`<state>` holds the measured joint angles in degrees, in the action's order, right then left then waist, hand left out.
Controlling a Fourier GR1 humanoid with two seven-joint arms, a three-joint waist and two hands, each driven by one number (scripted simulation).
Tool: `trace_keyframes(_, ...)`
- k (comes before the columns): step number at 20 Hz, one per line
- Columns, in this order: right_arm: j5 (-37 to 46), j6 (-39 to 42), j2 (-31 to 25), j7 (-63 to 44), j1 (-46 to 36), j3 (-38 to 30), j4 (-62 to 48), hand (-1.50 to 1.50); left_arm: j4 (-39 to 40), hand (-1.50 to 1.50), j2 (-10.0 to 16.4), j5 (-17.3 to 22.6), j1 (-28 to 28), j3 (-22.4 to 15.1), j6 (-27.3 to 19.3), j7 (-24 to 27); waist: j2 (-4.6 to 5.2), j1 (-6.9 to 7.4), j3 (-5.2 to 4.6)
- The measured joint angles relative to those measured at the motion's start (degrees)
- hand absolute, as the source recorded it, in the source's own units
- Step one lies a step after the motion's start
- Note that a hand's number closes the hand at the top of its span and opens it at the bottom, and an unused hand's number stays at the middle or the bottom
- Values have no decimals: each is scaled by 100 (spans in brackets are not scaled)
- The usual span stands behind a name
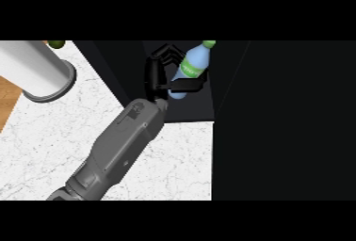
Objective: Pick up the bottled water, place it into the cabinet and close the cabinet
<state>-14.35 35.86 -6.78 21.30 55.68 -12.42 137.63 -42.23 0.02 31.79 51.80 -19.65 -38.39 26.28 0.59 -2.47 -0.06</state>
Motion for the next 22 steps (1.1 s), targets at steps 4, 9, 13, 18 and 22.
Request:
trace_keyframes(4,-46,121,18,85,41,-11,-28,-150,668,150,-1,-30,345,55,37,226,5,-41,2)
trace_keyframes(9,-76,77,107,11,-22,163,-25,-150,1521,-150,33,-301,830,32,45,234,19,-39,1)
trace_keyframes(13,-90,31,121,-49,-189,226,-47,-150,2122,-150,23,-440,1206,71,69,260,39,-66,2)
trace_keyframes(18,-116,11,83,-107,-269,224,-41,-150,2617,-150,17,-459,1515,218,107,318,51,-101,0)
trace_keyframes(22,-136,33,49,-105,-288,171,-45,-150,2735,-150,19,-379,1700,376,254,362,42,-101,0)
